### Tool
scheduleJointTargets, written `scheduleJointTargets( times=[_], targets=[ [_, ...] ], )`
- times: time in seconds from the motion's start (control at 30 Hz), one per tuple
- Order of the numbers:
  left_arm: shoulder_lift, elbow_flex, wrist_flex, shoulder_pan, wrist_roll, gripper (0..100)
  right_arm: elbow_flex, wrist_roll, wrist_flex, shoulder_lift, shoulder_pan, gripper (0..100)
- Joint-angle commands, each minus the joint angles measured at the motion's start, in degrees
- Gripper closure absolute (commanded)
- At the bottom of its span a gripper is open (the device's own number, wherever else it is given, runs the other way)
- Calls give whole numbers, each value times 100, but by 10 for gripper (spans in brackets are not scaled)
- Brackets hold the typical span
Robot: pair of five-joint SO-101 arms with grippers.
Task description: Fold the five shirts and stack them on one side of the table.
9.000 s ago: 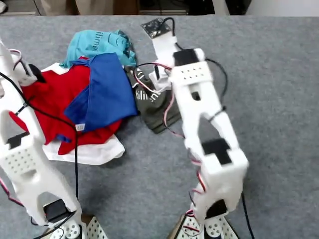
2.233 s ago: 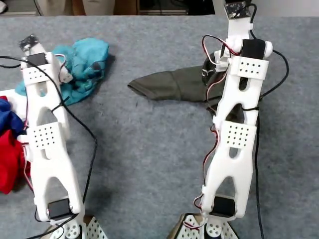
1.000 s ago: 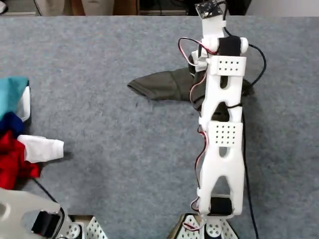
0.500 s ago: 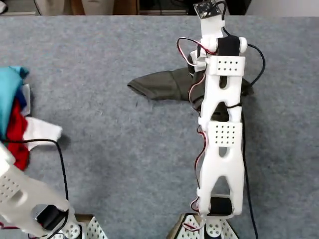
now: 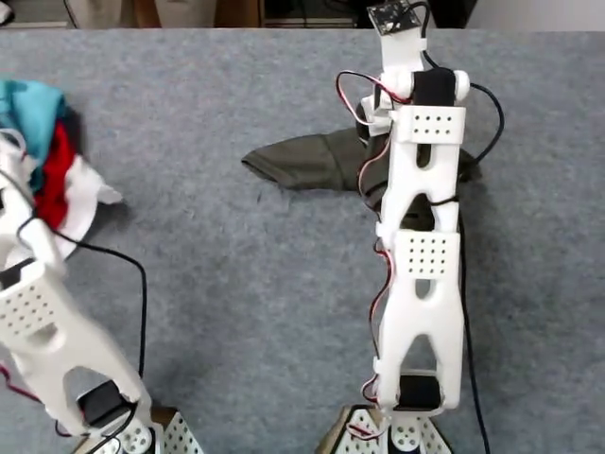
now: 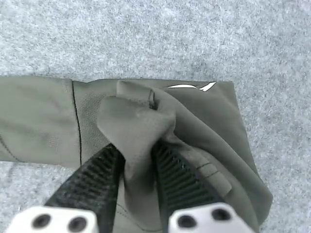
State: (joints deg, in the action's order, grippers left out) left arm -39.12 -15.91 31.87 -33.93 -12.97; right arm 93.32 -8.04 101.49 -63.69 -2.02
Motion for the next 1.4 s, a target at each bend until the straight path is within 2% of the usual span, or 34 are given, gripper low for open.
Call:
scheduleJointTargets(
  times=[0.0,0.07,0.13,0.27,0.43,0.57,0.7,0.83,0.93,1.1,1.23,1.37],
  targets=[
    [-356,-747,237,914,-18,926,154,-44,97,514,-40,995],
    [-514,-1240,686,1046,-44,926,215,-35,97,523,-31,994],
    [-558,-1802,1538,1011,-53,907,224,-26,97,541,22,993],
    [-620,-3270,3420,730,-404,785,145,-44,97,787,110,977],
    [-567,-4721,5143,290,-404,758,145,-53,97,1226,136,776],
    [-567,-6101,6822,53,316,740,145,-53,97,1587,207,644],
    [-418,-6303,6910,-352,396,736,-321,-53,97,2255,303,631],
    [22,-5811,6910,-642,404,738,-1745,-70,97,3222,338,631],
    [593,-5099,6910,-774,422,740,-3231,-369,88,4022,268,635],
    [2237,-2901,6910,-756,448,740,-5226,-686,-35,5024,259,746],
    [3767,-993,6892,-185,563,740,-6440,-1073,-589,5059,391,853],
    [4875,554,6734,703,563,740,-7327,-1152,-1521,4804,549,853]
  ],
)
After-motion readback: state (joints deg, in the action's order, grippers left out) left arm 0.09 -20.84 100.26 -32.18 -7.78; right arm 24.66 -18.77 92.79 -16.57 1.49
